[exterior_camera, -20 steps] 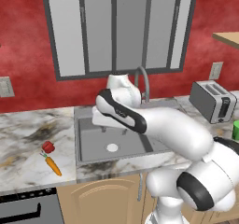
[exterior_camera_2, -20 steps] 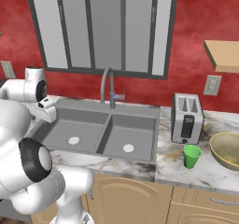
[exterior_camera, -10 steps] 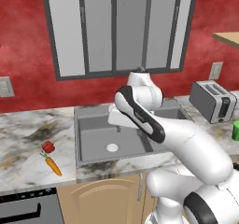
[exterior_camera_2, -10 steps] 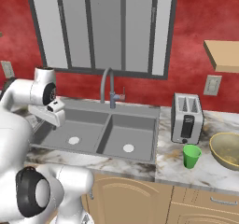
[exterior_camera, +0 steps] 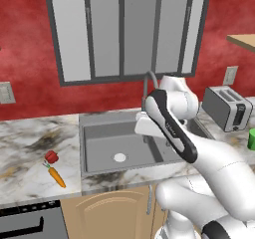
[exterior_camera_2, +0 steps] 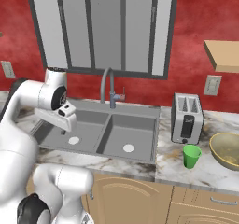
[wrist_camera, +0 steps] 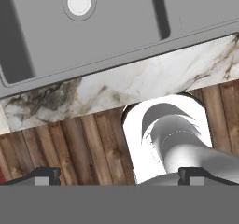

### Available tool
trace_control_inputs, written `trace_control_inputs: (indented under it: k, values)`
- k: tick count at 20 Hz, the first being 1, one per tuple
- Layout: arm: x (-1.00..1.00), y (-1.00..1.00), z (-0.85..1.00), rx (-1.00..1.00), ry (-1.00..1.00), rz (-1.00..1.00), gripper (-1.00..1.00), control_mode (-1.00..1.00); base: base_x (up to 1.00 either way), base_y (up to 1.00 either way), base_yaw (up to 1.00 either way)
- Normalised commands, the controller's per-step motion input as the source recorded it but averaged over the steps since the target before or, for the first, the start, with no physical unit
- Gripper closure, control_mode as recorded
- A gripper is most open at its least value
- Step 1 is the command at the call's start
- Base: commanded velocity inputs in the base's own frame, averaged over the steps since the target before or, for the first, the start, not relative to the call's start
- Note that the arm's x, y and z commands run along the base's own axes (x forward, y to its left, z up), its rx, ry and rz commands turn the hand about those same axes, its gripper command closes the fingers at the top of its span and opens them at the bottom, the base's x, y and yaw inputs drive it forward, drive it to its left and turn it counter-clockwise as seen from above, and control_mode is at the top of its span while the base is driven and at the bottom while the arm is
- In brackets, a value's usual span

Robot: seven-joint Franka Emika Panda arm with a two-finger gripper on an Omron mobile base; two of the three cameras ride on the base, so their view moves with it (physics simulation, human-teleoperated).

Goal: Remove the bell pepper and carrot from the sink. Then move the bowl and cup from the counter to the sink for washing.

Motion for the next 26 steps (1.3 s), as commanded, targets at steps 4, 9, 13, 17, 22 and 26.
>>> trace_control_inputs:
  k: [4, 9, 13, 17, 22, 26]
  values:
    - [-0.29, -0.52, 0.16, 0.00, 0.00, 0.05, -1.00, -1.00, 0.00, 0.00, 0.00]
    - [-0.21, -0.52, 0.13, 0.00, 0.00, 0.04, -1.00, -1.00, 0.00, 0.00, 0.00]
    - [-0.23, -0.55, 0.13, 0.02, 0.00, 0.03, -1.00, -1.00, 0.00, 0.00, 0.00]
    - [-0.22, -0.55, 0.12, 0.03, 0.00, 0.03, -1.00, -1.00, 0.00, 0.00, 0.00]
    - [-0.22, -0.55, 0.11, 0.04, 0.00, 0.03, -1.00, -1.00, 0.00, 0.00, 0.00]
    - [-0.17, -0.53, 0.14, 0.03, 0.00, 0.04, -1.00, -1.00, 0.00, 0.00, 0.00]
